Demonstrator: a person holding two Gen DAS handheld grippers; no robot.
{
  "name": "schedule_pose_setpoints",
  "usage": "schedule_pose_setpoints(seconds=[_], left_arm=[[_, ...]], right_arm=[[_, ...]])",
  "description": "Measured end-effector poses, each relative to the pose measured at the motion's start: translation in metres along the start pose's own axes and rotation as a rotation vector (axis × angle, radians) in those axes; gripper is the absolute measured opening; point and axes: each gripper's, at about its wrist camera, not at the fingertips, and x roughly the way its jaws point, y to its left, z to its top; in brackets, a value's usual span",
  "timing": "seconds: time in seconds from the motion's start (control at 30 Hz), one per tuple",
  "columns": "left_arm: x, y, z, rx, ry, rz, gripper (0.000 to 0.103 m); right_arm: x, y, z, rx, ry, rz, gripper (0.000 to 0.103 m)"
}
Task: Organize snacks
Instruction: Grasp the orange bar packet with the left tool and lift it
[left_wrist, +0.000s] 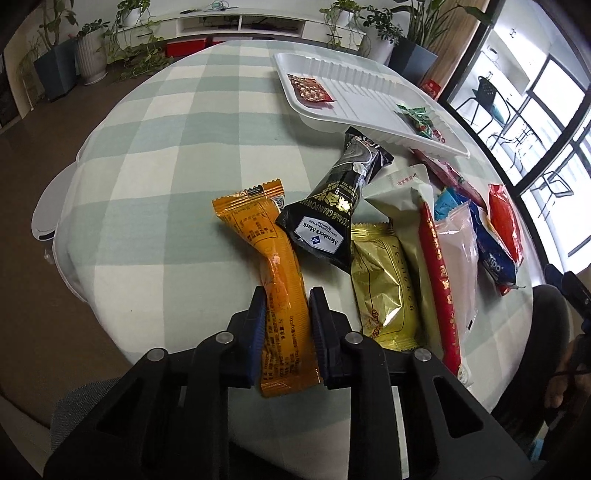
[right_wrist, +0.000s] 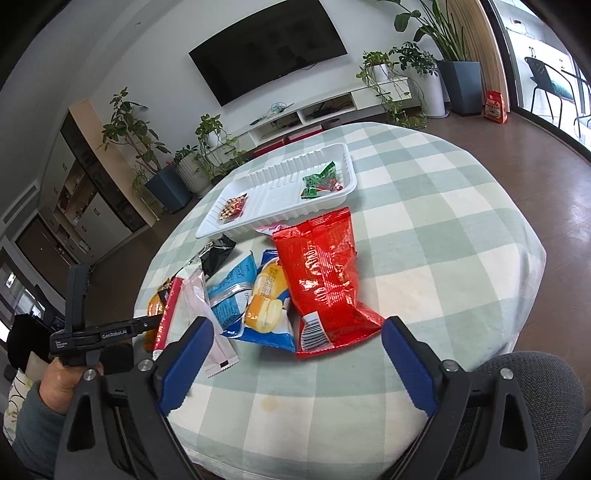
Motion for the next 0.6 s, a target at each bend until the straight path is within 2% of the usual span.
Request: schedule_pose_setpoints(seconds=[0.23,0.4,0.6], left_arm=[[-0.006,0.004,-0.004,0.011,-0.002,-0.012,0.017],[-0.014,0.007,-0.012,-0.012,-0.015,-0.045,0.017],[-0.028,0.01,-0.02,-0.04,-0.044,-0.089,0.017]], right_arm=[[0.003,-0.001,0.002,-0.01,0.016,-0.029,0.095],[0.007,-0.001,0.003,-0.019,0.039,-0.033,0.091],[0.016,0.005,0.004,-0.064,0.053,-0.049,0.091]])
